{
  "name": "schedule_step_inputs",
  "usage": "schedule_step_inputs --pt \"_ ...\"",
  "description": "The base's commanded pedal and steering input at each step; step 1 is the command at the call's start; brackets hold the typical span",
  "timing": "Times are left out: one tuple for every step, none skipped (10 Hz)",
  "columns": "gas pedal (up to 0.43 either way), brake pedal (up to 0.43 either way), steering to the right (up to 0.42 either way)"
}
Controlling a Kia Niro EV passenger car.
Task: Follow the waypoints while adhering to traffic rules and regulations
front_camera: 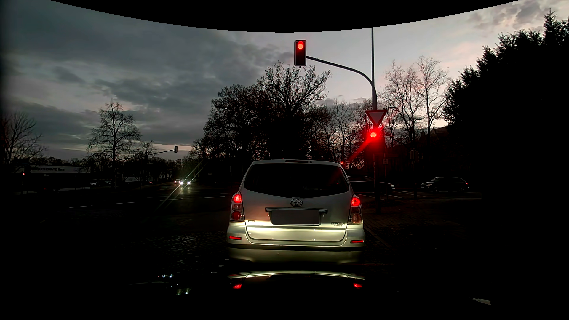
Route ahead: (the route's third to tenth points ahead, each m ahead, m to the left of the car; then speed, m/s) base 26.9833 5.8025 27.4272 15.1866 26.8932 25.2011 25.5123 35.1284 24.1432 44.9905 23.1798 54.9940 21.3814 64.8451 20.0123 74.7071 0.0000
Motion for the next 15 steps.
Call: schedule_step_inputs --pt "0.0 0.341 -0.001" --pt "0.0 0.341 -0.001" --pt "0.0 0.341 -0.001" --pt "0.0 0.341 -0.001" --pt "0.0 0.341 -0.001" --pt "0.0 0.341 -0.001" --pt "0.0 0.341 -0.001" --pt "0.0 0.341 -0.001" --pt "0.0 0.341 0.0" --pt "0.0 0.341 -0.001" --pt "0.0 0.341 -0.001" --pt "0.0 0.341 -0.001" --pt "0.0 0.341 0.0" --pt "0.0 0.341 -0.001" --pt "0.0 0.341 -0.001"
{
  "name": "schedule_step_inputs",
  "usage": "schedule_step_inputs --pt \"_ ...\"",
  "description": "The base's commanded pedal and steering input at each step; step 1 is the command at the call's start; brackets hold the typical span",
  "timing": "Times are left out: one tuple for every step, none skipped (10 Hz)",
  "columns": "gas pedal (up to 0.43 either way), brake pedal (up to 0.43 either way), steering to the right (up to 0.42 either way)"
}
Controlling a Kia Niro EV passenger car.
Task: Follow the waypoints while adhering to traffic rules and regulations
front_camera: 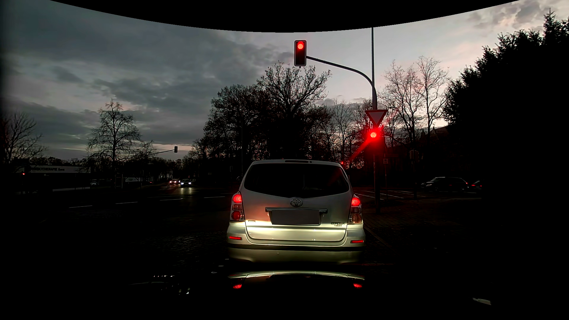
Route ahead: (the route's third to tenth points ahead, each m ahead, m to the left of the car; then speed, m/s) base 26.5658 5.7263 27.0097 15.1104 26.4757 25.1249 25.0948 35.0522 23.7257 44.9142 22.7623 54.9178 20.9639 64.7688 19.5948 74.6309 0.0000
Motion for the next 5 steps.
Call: schedule_step_inputs --pt "0.0 0.341 -0.001" --pt "0.0 0.341 0.0" --pt "0.0 0.341 -0.001" --pt "0.0 0.341 -0.001" --pt "0.0 0.341 -0.001"
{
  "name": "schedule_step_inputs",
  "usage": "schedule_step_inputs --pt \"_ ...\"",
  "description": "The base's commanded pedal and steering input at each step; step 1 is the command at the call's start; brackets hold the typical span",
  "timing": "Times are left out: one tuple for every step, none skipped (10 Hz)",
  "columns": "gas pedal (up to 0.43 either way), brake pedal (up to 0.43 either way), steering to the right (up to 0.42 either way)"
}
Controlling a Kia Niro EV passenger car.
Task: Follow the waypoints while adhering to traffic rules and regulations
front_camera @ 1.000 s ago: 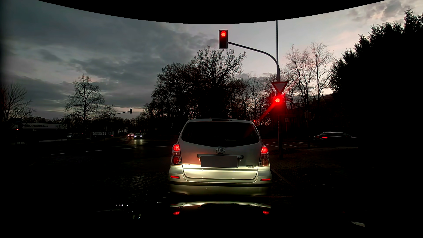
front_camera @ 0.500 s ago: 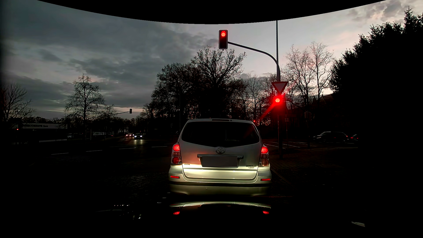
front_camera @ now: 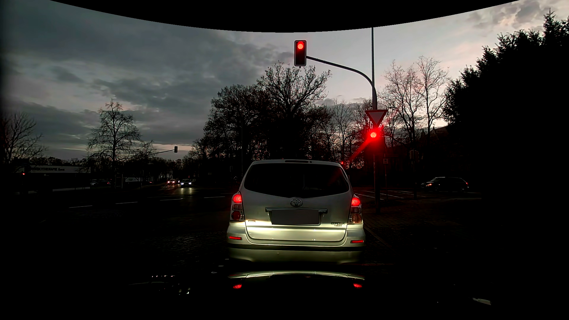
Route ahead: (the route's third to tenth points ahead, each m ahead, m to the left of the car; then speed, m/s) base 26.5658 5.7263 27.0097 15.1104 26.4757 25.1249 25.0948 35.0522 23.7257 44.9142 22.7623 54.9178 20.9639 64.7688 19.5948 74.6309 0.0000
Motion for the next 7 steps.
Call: schedule_step_inputs --pt "0.0 0.341 -0.001" --pt "0.0 0.341 0.0" --pt "0.0 0.341 -0.001" --pt "0.0 0.341 -0.001" --pt "0.0 0.341 -0.001" --pt "0.0 0.341 -0.001" --pt "0.0 0.341 0.0"
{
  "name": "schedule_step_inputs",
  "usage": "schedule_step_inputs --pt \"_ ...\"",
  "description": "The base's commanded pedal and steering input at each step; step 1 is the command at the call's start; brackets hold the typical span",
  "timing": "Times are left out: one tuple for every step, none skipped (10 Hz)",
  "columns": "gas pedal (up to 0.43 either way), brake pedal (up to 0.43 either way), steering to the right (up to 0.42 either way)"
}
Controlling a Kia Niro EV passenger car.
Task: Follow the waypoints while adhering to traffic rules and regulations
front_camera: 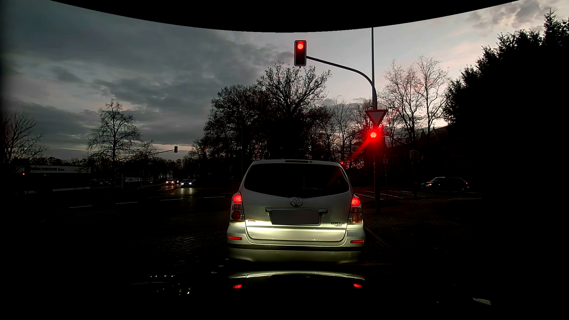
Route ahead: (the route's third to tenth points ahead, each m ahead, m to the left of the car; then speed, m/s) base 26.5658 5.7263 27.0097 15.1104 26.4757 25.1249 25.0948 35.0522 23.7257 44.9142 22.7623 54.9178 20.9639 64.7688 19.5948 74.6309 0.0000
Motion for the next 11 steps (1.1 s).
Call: schedule_step_inputs --pt "0.0 0.341 0.0" --pt "0.0 0.341 0.0" --pt "0.0 0.341 -0.001" --pt "0.0 0.341 -0.001" --pt "0.0 0.341 -0.001" --pt "0.0 0.341 0.0" --pt "0.0 0.341 -0.001" --pt "0.0 0.341 -0.001" --pt "0.0 0.341 -0.001" --pt "0.0 0.341 -0.001" --pt "0.0 0.341 -0.001"
